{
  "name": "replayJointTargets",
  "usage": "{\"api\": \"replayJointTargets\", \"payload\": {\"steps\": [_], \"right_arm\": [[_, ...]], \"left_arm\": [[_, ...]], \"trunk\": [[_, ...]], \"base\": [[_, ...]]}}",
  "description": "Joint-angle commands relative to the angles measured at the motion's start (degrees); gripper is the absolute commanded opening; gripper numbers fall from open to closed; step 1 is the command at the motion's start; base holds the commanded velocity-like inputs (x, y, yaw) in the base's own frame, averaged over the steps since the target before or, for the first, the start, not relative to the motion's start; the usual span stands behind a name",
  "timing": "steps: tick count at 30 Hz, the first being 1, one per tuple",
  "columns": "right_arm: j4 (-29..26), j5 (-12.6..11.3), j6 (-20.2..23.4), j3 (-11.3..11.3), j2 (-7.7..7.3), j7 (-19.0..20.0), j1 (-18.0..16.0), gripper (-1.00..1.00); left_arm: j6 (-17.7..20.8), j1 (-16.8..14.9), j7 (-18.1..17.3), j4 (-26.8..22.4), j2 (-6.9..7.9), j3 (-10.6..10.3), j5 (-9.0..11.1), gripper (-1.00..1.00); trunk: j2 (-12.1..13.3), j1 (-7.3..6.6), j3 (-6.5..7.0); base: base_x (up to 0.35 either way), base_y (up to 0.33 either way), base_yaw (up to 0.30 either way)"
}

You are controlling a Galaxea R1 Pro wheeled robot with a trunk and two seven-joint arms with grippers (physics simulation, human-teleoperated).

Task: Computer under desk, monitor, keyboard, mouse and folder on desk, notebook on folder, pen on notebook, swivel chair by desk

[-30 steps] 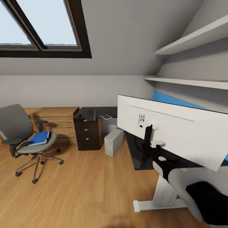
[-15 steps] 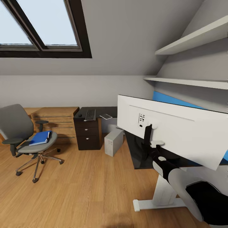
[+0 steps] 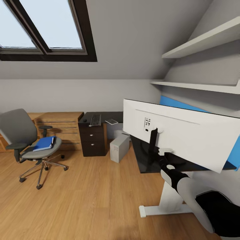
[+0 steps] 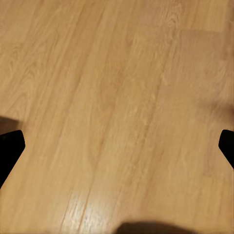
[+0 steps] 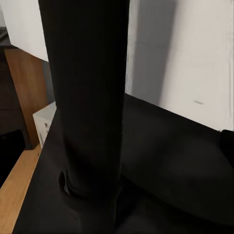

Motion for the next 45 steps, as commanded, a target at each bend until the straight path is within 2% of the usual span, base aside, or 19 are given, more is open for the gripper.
{"api": "replayJointTargets", "payload": {"steps": [1, 11, 26, 35, 36, 37, 41, 45], "right_arm": [[0.0, -0.4, -0.2, 0.5, -0.02, -0.1, 0.0, 1.00], [0.0, -0.2, -0.3, 0.5, 0.00, -0.2, 0.0, 1.00], [-0.1, -0.4, -0.3, 0.4, 0.00, -0.1, 0.0, 1.00], [-0.2, -0.4, -0.2, 0.3, -0.02, -0.3, 0.0, 1.00], [-0.2, -0.4, -0.3, 0.3, -0.02, -0.3, 0.0, 1.00], [-0.2, -0.4, -0.3, 0.3, -0.02, -0.3, 0.0, 1.00], [-0.3, -0.3, -0.3, 0.2, -0.09, -0.3, 0.0, 1.00], [-0.2, -0.3, -0.3, 0.2, -0.10, -0.3, 0.0, 1.00]], "left_arm": [[-0.3, -0.1, 0.3, 0.0, 0.04, -0.5, 0.6, 1.00], [-0.3, -0.1, 0.1, 0.1, 0.12, -0.5, 0.6, 1.00], [-0.3, -0.1, 0.0, 1.2, 0.14, -0.4, 0.6, 1.00], [-1.4, -0.1, 0.1, 1.2, 0.46, 0.0, 1.0, 1.00], [-6.5, -0.1, 0.1, 1.2, 0.56, 0.1, 2.4, 1.00], [-8.1, -0.1, 0.1, 1.2, 0.65, 0.1, 3.3, 1.00], [-9.4, -0.1, 0.1, 1.0, 1.38, 0.1, 5.8, 1.00], [-9.6, -0.1, 0.1, 0.7, 2.45, 0.9, 9.2, 1.00]], "trunk": [[0.0, -0.01, -0.06], [0.0, -0.01, -0.06], [0.0, -0.01, -0.06], [0.0, -0.01, -0.06], [0.0, -0.01, -0.06], [0.0, -0.01, -0.06], [0.0, -0.01, -0.06], [0.0, -0.01, -0.06]], "base": [[-0.124, -0.186, 0.000], [-0.144, -0.283, 0.000], [0.037, -0.321, 0.000], [0.192, -0.032, 0.000], [0.023, 0.000, 0.000], [0.145, 0.000, 0.000], [0.257, 0.000, 0.000], [0.311, 0.000, 0.000]]}}
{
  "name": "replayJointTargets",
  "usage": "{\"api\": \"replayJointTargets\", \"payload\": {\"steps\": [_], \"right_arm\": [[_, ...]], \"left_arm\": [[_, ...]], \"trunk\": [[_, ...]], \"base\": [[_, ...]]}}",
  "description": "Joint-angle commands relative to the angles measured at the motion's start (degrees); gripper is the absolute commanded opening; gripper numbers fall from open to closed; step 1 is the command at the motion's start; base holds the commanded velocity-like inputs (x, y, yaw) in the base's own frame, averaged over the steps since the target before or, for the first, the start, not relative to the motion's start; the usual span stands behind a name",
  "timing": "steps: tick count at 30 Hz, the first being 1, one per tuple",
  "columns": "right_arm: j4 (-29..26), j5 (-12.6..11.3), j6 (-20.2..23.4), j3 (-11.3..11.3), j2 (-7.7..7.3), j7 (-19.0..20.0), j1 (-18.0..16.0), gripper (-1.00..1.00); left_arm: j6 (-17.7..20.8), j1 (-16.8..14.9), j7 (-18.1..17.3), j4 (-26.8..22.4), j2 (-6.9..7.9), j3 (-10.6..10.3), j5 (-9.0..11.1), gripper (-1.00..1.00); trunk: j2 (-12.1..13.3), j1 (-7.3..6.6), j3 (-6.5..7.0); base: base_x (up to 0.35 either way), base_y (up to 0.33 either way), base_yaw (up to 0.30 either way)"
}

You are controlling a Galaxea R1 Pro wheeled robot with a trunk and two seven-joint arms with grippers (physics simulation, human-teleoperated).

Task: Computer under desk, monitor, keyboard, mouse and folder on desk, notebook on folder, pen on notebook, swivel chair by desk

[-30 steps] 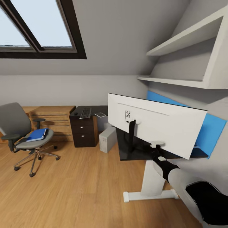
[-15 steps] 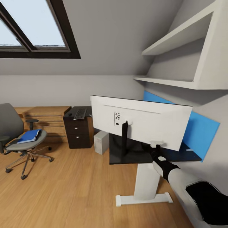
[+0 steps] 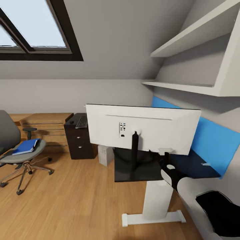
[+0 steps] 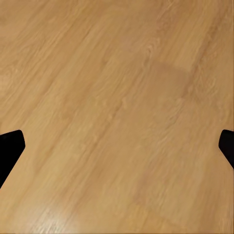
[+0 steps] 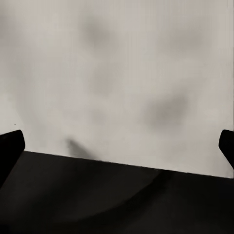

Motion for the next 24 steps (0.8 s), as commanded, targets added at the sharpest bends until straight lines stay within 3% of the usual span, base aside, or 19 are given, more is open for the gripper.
{"api": "replayJointTargets", "payload": {"steps": [1, 7, 18, 24], "right_arm": [[0.0, -0.3, -0.1, 0.6, -0.01, -0.2, 0.0, 1.00], [0.0, -0.3, -0.1, 0.6, -0.02, -0.2, 0.0, 1.00], [0.0, -0.3, -0.1, 0.6, -0.07, -0.2, 0.0, 1.00], [0.0, -0.3, -0.1, 0.6, -0.08, -0.2, 0.0, 1.00]], "left_arm": [[-0.3, -0.1, 0.3, -0.1, 0.27, -0.3, 1.5, 1.00], [-0.2, -0.1, 0.3, -1.1, 0.99, 0.1, 3.5, 1.00], [-0.3, -0.1, 0.3, -1.3, 1.02, 0.1, 3.7, 1.00], [-0.3, -0.1, 0.3, -1.3, 0.90, 0.1, 3.7, 1.00]], "trunk": [[0.0, 0.03, -0.06], [0.0, 0.03, -0.06], [0.0, 0.03, -0.06], [0.0, 0.03, -0.06]], "base": [[0.321, 0.000, 0.000], [0.324, 0.000, 0.000], [0.315, 0.000, 0.000], [0.101, 0.000, 0.000]]}}
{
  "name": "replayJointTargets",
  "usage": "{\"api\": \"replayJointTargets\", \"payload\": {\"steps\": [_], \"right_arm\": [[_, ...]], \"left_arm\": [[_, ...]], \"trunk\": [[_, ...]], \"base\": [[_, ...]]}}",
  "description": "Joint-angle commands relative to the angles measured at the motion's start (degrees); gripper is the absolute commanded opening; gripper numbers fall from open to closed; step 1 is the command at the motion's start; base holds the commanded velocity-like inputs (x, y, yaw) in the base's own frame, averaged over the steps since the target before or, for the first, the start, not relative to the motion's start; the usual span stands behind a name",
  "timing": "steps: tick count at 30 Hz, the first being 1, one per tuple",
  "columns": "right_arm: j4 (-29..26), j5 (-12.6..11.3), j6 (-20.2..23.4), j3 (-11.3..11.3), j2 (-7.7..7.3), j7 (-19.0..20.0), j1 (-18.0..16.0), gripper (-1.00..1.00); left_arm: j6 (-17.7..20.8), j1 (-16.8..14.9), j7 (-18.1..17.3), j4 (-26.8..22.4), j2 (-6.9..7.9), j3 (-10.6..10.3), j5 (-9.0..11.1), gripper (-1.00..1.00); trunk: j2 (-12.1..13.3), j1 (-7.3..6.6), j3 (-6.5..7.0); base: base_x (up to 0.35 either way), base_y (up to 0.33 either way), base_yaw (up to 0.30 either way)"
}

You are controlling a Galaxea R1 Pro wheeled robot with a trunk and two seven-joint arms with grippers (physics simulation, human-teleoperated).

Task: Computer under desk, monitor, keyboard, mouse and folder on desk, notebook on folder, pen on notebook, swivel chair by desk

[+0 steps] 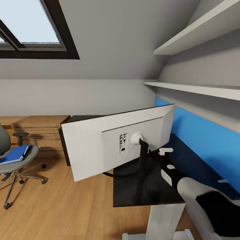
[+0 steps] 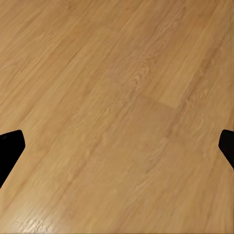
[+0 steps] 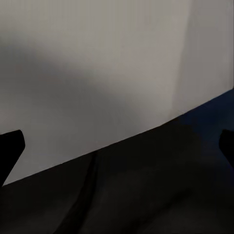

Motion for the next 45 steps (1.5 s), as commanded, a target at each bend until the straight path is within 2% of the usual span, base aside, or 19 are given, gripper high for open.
{"api": "replayJointTargets", "payload": {"steps": [1, 31, 36, 45], "right_arm": [[0.0, -0.4, -0.1, 0.5, -0.03, -0.1, 0.0, 1.00], [0.0, -0.4, -0.2, 0.5, -0.04, -0.2, 0.0, 1.00], [0.0, -0.4, -0.1, 0.5, -0.04, -0.2, 0.0, 1.00], [0.0, -0.4, -0.1, 0.5, -0.04, -0.2, 0.0, 1.00]], "left_arm": [[-0.3, -0.1, 0.3, 0.0, 0.02, -0.6, 0.4, 1.00], [-0.5, -0.1, 0.3, 0.1, -0.07, -0.8, 0.3, 1.00], [-0.5, -0.1, 0.3, 0.1, -0.06, -0.8, 0.4, 1.00], [-0.5, -0.1, 0.3, 0.1, -0.06, -0.8, 0.5, 1.00]], "trunk": [[0.0, 0.01, -0.06], [0.0, 0.01, -0.06], [0.0, 0.01, -0.06], [0.0, 0.01, -0.06]], "base": [[0.250, 0.000, 0.000], [0.177, 0.000, 0.000], [-0.057, 0.000, 0.000], [-0.302, 0.000, 0.000]]}}
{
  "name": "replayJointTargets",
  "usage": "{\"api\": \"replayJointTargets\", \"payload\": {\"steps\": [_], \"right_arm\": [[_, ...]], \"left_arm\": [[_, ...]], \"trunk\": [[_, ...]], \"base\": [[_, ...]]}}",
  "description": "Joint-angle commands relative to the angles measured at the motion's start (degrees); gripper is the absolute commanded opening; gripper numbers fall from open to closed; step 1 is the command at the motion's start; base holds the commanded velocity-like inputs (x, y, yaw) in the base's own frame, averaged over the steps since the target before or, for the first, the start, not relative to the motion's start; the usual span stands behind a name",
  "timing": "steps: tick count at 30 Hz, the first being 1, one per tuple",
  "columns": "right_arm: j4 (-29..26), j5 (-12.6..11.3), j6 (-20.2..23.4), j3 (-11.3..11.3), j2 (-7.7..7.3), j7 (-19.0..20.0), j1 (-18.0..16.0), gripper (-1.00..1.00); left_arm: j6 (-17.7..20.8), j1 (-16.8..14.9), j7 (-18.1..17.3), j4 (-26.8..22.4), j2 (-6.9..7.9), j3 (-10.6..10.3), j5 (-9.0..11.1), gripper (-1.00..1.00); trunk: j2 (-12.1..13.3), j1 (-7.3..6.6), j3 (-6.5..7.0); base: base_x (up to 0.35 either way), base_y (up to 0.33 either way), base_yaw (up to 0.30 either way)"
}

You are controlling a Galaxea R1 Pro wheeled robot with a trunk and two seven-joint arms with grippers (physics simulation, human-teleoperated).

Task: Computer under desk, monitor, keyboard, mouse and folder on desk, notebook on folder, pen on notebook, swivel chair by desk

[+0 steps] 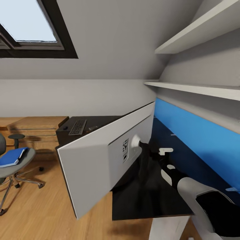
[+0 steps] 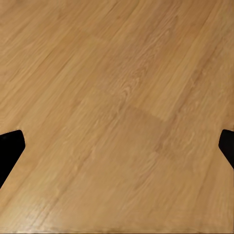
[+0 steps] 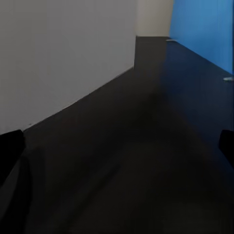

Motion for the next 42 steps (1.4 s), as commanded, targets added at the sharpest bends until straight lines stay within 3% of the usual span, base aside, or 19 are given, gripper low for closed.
{"api": "replayJointTargets", "payload": {"steps": [1, 19, 24, 28, 31, 32, 33, 36, 42], "right_arm": [[0.0, -0.4, -0.1, 0.5, -0.02, -0.2, 0.0, 1.00], [-1.3, -0.6, 0.0, 0.3, 0.06, -0.6, 0.0, 1.00], [-5.4, -5.6, 4.8, 0.4, -1.03, -0.9, 0.0, 1.00], [-13.0, -8.0, 9.3, 0.5, -2.95, -0.9, 1.1, 1.00], [-22.0, -8.1, 14.2, 0.5, -3.55, -2.4, 5.3, 1.00], [-25.0, -8.1, 15.1, 0.5, -3.70, -4.0, 6.7, 1.00], [-34.6, -7.9, 17.2, 0.8, -3.79, -11.8, 12.3, 1.00], [-39.2, -7.6, 17.7, 2.8, -2.95, -15.9, 15.8, 1.00], [-40.0, -7.6, 17.6, 4.0, -2.21, -16.8, 16.6, 1.00]], "left_arm": [[-0.3, -0.1, 0.3, 0.0, 0.04, -0.5, 0.5, 1.00], [-0.1, -0.1, 0.3, 0.0, -0.03, -0.5, 0.4, 1.00], [-0.1, -0.1, 0.3, 0.0, -0.10, -0.5, 0.2, 1.00], [-0.1, -0.1, 0.3, 0.0, -0.11, -0.5, 0.1, 1.00], [-0.1, -0.1, 0.3, 0.0, -0.12, -0.5, 0.1, 1.00], [-0.1, -0.1, 0.3, 0.0, -0.12, -0.5, 0.1, 1.00], [-0.1, -0.1, 0.3, 0.0, -0.12, -0.5, 0.1, 1.00], [-0.1, -0.1, 0.3, 0.0, -0.12, -0.5, 0.1, 1.00], [-0.1, -0.1, 0.3, 0.0, -0.12, -0.5, 0.1, 1.00]], "trunk": [[0.0, -0.04, -0.06], [0.0, -0.04, -0.06], [0.0, -0.04, -0.06], [0.0, -0.04, -0.06], [0.0, -0.04, -0.06], [0.0, -0.04, -0.06], [0.0, -0.04, -0.06], [0.0, -0.04, -0.06], [0.0, -0.04, -0.06]], "base": [[-0.331, 0.000, 0.000], [-0.334, 0.000, 0.000], [-0.154, 0.000, 0.000], [-0.020, 0.000, 0.000], [-0.003, 0.000, 0.000], [-0.001, 0.000, 0.000], [0.000, 0.000, 0.000], [0.000, 0.000, 0.000], [0.000, 0.031, 0.000]]}}
